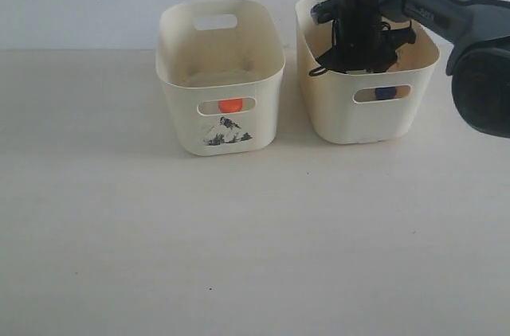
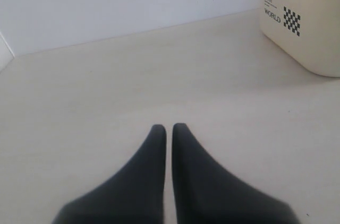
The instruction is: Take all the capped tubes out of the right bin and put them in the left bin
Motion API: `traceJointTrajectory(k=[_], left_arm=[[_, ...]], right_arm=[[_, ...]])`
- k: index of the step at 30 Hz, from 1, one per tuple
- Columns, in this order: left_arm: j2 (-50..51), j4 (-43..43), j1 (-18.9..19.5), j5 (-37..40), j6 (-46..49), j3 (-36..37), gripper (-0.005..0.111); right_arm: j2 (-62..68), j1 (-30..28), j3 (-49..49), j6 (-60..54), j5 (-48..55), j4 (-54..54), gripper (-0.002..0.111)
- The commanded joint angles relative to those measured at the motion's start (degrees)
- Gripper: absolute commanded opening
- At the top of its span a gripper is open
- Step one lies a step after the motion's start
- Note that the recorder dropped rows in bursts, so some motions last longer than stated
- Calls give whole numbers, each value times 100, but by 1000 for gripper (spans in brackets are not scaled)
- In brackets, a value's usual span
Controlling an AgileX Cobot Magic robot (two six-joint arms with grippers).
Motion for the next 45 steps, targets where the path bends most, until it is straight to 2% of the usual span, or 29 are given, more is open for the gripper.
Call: traceJointTrajectory(k=[1, 9, 17, 35, 45], left_arm=[[3, -18, -8, -23, -54, -21, 4], [3, -18, -8, -23, -54, -21, 4], [3, -18, -8, -23, -54, -21, 4], [3, -18, -8, -23, -54, -21, 4], [3, -18, -8, -23, -54, -21, 4]], right_arm=[[127, -9, -19, 111, -130, -4, 60], [112, -9, -19, 786, 182, -500, 80], [120, -9, -19, 935, -55, -541, 96], [481, -9, -19, 949, -257, 219, 96], [485, -9, -19, 1159, -161, 253, 96]])
